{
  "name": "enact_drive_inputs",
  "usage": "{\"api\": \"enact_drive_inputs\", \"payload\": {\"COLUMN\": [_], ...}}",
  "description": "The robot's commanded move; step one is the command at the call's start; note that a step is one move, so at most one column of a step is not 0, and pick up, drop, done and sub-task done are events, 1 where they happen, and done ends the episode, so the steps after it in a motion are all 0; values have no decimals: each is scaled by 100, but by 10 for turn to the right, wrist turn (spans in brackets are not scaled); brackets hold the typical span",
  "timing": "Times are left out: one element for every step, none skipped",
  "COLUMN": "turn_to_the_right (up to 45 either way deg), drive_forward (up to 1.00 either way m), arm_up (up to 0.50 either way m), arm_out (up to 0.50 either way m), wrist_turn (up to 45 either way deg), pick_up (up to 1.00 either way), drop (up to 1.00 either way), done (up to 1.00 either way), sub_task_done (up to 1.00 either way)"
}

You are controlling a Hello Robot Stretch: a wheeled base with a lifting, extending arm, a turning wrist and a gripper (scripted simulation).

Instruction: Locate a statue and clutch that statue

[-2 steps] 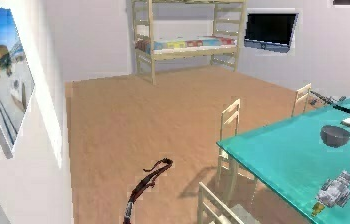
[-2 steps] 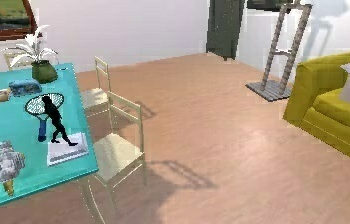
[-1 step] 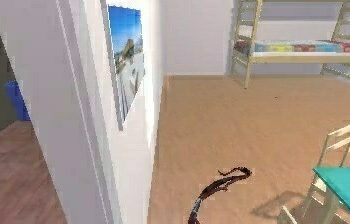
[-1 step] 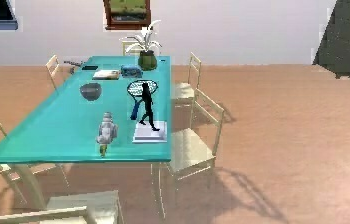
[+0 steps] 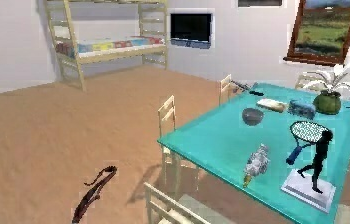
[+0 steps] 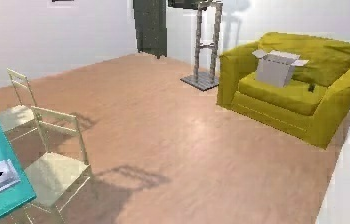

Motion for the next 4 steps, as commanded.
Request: {"api": "enact_drive_inputs", "payload": {"turn_to_the_right": [450, 30, 0, -450], "drive_forward": [0, 0, 40, 0], "arm_up": [0, 0, 0, 0], "arm_out": [0, 0, 0, 0], "wrist_turn": [0, 0, 0, 0], "pick_up": [0, 0, 0, 0], "drop": [0, 0, 0, 0], "done": [0, 0, 0, 0], "sub_task_done": [0, 0, 0, 0]}}
